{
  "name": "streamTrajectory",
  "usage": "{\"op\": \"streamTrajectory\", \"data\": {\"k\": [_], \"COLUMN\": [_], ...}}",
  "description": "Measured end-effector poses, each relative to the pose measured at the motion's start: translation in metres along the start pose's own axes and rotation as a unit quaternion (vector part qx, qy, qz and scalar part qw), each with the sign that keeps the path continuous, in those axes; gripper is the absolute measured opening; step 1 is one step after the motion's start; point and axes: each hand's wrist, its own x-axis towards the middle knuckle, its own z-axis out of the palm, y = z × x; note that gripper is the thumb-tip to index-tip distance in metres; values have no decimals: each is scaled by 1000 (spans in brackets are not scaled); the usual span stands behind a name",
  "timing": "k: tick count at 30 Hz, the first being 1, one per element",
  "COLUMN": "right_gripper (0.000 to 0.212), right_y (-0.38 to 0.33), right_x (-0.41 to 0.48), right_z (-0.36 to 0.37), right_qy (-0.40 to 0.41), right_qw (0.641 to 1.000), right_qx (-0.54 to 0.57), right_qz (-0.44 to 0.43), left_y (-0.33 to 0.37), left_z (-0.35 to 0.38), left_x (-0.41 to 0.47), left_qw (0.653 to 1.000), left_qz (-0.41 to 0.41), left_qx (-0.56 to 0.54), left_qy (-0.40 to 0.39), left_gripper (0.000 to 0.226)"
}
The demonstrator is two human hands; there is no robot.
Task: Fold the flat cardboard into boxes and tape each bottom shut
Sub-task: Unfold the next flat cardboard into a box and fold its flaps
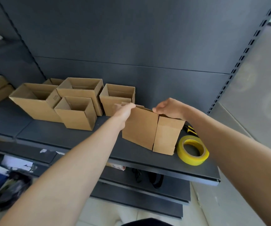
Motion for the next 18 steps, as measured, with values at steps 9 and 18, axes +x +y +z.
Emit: {"op": "streamTrajectory", "data": {"k": [9,18], "right_gripper": [42,26], "right_y": [25,32], "right_x": [-7,0], "right_z": [-11,-5], "right_qy": [-58,22], "right_qw": [996,998], "right_qx": [56,-48], "right_qz": [27,18], "left_y": [0,9], "left_z": [5,1], "left_x": [-4,-8], "left_qw": [1000,999], "left_qz": [26,1], "left_qx": [9,-22], "left_qy": [10,34], "left_gripper": [67,40]}}
